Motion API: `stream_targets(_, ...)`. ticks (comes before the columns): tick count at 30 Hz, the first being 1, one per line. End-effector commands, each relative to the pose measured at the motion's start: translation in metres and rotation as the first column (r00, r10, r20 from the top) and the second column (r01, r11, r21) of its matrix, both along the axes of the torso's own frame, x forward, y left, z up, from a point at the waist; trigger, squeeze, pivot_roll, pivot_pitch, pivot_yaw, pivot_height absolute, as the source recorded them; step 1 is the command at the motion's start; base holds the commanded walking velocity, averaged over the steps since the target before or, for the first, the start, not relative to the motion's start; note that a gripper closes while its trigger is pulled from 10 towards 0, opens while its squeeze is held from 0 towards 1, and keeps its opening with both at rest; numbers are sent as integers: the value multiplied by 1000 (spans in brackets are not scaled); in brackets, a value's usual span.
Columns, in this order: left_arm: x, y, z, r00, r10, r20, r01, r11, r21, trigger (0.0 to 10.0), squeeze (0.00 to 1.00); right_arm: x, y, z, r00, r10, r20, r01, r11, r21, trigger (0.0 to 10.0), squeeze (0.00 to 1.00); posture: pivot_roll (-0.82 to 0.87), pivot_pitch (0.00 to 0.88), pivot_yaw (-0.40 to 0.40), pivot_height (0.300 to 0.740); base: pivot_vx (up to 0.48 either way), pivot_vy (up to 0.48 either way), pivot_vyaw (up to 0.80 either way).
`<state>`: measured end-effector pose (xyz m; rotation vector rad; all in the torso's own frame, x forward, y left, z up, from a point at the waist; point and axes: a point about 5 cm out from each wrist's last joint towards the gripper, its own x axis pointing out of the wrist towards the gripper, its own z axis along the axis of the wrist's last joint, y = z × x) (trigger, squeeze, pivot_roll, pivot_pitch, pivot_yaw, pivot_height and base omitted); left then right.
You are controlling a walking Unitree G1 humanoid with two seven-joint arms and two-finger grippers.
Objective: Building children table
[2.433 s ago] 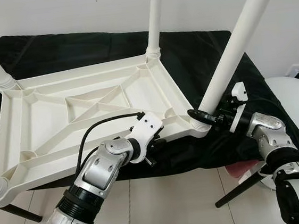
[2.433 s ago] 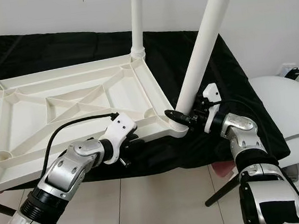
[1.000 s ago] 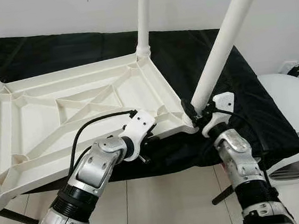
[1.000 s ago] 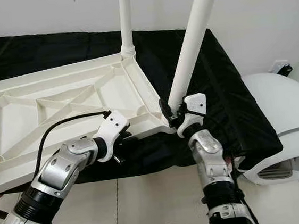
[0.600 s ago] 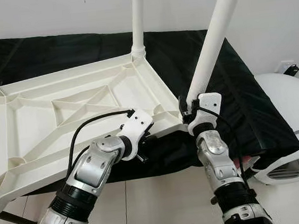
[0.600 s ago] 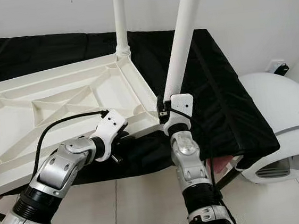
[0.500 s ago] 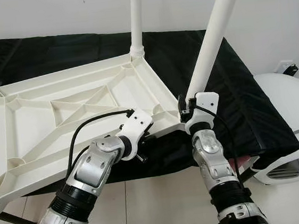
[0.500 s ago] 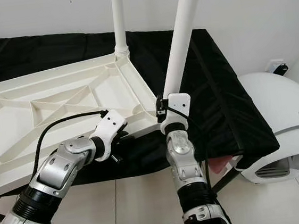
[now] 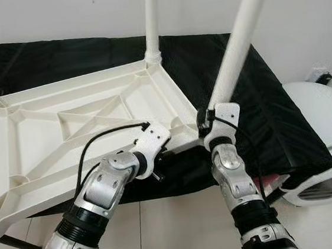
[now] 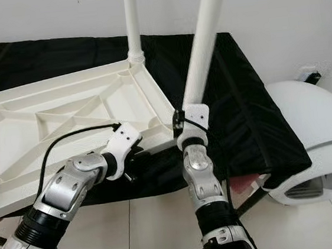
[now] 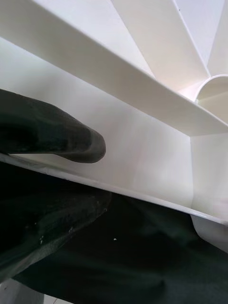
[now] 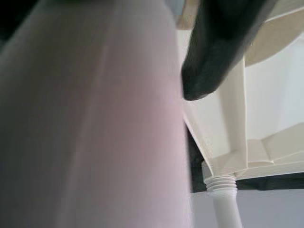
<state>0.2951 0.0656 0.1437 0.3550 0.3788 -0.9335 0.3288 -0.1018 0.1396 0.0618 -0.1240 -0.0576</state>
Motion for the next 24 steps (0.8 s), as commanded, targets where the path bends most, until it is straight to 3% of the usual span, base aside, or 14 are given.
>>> stream_targets(1, -10, -16, 5, 994, -105, -7, 105, 994, -37, 10000, 0, -1, 4, -11, 998, 10, -63, -9, 1000, 15, 10000, 1000, -4, 64, -68, 740, 0, 0, 0)
stream_targets(7, -10, -16, 5, 995, -103, -7, 103, 994, -38, 10000, 0, 0, -7, -11, 998, 30, -48, -30, 1000, -6, 10000, 1000, -4, 63, -70, 740, 0, 0, 0)
stream_targets(12, -9, -15, 5, 995, -101, -5, 100, 994, -37, 10000, 0, 4, -36, -9, 991, 133, -21, -134, 989, -53, 10000, 1000, -7, 63, -66, 740, 0, 0, 0)
stream_targets(17, -9, -15, 6, 995, -102, -3, 102, 994, -36, 10000, 0, 7, -54, -9, 982, 187, -28, -189, 977, -101, 10000, 1000, -9, 63, -65, 740, 0, 0, 0)
stream_targets(23, -8, -15, 6, 995, -104, -1, 104, 994, -34, 10000, 0, 8, -80, -3, 934, 357, -38, -358, 921, -155, 10000, 1000, -13, 59, -62, 740, 0, 0, 0)
stream_targets(24, -8, -15, 6, 995, -104, -1, 104, 994, -34, 10000, 0, 7, -83, -2, 909, 415, -39, -416, 894, -166, 10000, 1000, -14, 59, -60, 740, 0, 0, 0)
